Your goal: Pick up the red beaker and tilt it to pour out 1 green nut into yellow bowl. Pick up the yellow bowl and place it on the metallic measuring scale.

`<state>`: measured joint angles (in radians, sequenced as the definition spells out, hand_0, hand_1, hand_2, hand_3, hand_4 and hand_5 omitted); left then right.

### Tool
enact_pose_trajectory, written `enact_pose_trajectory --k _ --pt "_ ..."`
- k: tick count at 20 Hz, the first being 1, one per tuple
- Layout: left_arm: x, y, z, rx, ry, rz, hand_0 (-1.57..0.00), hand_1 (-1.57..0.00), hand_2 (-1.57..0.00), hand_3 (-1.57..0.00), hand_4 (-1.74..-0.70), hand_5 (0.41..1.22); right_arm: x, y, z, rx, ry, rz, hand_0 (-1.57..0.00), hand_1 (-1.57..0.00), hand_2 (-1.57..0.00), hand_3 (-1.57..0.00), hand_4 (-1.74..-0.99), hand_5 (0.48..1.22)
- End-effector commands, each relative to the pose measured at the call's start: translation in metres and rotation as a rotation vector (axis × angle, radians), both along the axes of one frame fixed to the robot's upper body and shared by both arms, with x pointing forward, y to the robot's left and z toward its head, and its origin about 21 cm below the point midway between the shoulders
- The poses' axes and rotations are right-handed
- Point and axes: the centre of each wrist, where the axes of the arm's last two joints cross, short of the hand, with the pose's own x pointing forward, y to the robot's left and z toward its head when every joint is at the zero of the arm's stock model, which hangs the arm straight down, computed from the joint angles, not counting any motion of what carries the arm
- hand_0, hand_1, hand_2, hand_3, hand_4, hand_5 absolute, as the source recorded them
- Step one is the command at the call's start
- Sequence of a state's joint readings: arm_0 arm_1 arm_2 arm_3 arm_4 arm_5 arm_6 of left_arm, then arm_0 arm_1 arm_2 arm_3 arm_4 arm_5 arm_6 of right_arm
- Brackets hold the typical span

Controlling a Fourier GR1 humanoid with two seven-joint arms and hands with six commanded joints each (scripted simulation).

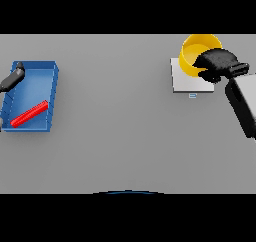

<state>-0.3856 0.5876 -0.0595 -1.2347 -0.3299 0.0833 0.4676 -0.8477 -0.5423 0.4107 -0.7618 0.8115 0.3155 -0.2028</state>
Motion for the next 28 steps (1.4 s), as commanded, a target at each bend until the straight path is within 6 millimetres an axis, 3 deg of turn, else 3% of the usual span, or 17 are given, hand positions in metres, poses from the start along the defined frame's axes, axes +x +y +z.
enact_pose_trajectory --k 1,4,7,10,11,13,14,16,19,23,28 --pt "0.0 0.0 0.0 0.0 0.004 0.003 0.0 0.0 0.0 0.0 -0.72 0.681 0.002 0.001 -0.003 0.003 0.007 -0.007 -1.57 -1.57 -1.4 -1.36 -1.741 1.221" --pt "-0.001 -0.001 -0.005 -0.001 0.005 0.0 0.0 0.0 0.0 0.0 -0.72 0.676 0.0 -0.005 -0.016 0.025 0.029 -0.009 -1.57 -1.57 -1.38 -1.33 -1.741 1.221" --pt "0.002 -0.003 -0.002 0.001 -0.005 0.001 0.0 0.0 0.0 0.0 -0.73 0.673 0.0 -0.007 -0.024 0.049 0.04 -0.002 -1.57 -1.57 -1.34 -1.4 -1.741 1.221" --pt "0.001 -0.001 -0.003 0.009 0.002 0.011 0.0 0.0 0.0 0.0 -0.72 0.668 -0.001 -0.004 -0.029 0.056 0.048 -0.012 -1.46 -1.57 -1.34 -1.45 -1.741 1.221" --pt "0.002 -0.003 -0.002 0.008 -0.001 0.002 0.0 0.0 0.0 0.0 -0.72 0.667 0.001 -0.003 -0.029 0.057 0.043 -0.009 -1.45 -1.5 -1.38 -1.39 -1.734 1.221" --pt "0.003 -0.002 -0.002 0.013 0.004 0.006 0.0 0.0 0.0 0.0 -0.72 0.671 0.0 -0.001 -0.03 0.065 0.049 -0.013 -1.49 -1.48 -1.45 -1.1 -1.737 1.221" --pt "0.002 -0.002 -0.003 0.013 0.002 0.001 0.0 0.0 0.0 0.0 -0.72 0.671 0.001 0.0 -0.028 0.064 0.046 -0.017 -1.44 -1.34 -1.29 -0.99 -1.688 1.221" --pt "0.006 -0.003 -0.003 0.014 0.002 0.0 0.0 0.0 0.0 0.0 -0.72 0.668 0.001 -0.002 -0.024 0.058 0.059 -0.01 -0.99 -0.88 -0.92 -0.8 -1.629 1.08" --pt "0.004 -0.001 -0.005 0.011 0.0 0.0 0.0 0.0 0.0 0.0 -0.72 0.663 0.002 0.0 -0.024 -0.001 0.075 0.003 -0.51 -0.45 -0.55 -0.6 -1.579 0.955" --pt "0.005 -0.005 -0.002 0.008 0.006 0.003 0.0 0.0 0.0 0.0 -0.72 0.664 0.004 -0.002 -0.023 0.0 0.069 0.038 -0.21 -0.18 -0.24 -0.43 -1.552 0.876" --pt "0.006 -0.004 -0.004 0.003 0.002 0.004 0.0 0.0 0.0 0.0 -0.72 0.664 0.004 -0.003 -0.025 0.017 0.071 0.032 -0.07 -0.06 -0.08 -0.27 -1.523 0.798"
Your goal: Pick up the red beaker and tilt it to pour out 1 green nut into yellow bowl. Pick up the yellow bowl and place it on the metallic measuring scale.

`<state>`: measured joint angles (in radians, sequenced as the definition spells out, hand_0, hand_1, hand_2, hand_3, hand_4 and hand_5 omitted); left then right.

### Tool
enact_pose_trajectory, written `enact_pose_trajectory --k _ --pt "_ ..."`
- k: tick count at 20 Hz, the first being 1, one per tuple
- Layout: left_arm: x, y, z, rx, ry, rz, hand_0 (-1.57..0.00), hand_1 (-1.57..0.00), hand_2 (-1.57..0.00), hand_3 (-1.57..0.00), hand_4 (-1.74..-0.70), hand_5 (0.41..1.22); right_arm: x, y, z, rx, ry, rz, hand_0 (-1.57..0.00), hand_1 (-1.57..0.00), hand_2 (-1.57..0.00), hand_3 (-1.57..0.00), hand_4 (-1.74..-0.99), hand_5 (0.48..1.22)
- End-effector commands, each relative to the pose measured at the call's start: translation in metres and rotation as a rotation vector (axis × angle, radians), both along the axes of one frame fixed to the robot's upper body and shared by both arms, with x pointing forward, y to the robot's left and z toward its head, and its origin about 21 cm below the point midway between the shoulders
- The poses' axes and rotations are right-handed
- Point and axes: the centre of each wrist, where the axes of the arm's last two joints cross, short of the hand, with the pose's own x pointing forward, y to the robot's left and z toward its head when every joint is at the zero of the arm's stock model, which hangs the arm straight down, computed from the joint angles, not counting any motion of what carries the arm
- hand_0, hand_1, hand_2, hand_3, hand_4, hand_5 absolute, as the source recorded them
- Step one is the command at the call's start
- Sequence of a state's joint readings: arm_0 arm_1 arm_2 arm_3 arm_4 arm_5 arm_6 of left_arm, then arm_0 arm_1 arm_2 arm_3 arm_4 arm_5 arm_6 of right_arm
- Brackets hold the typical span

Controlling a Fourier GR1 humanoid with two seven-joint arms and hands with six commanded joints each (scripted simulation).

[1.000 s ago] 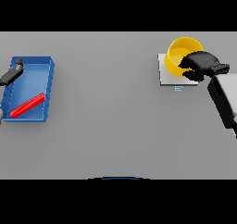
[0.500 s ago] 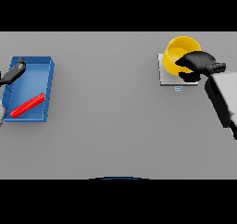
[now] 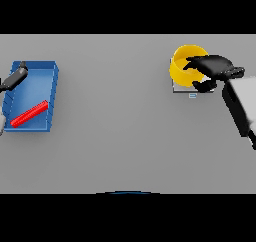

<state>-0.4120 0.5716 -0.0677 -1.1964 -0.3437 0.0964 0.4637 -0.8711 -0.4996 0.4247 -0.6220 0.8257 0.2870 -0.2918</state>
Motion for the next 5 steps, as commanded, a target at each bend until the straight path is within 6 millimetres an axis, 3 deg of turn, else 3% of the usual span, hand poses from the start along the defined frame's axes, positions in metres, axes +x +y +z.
enact_pose_trajectory --k 1,5 --pt "-0.0011 -0.0012 0.0013 0.003 -0.006 -0.009 0.0 0.0 0.0 0.0 -0.72 0.664 0.0005 -0.003 0.0033 0.0 0.001 -0.007 -0.05 -0.05 -0.06 -0.24 -1.518 0.786" --pt "0.0036 -0.0018 0.0028 0.01 0.004 -0.001 0.0 0.0 0.0 0.0 -0.73 0.665 -0.0005 -0.0013 -0.0024 -0.005 0.019 -0.038 -0.02 -0.02 -0.03 -0.15 -1.478 0.738"
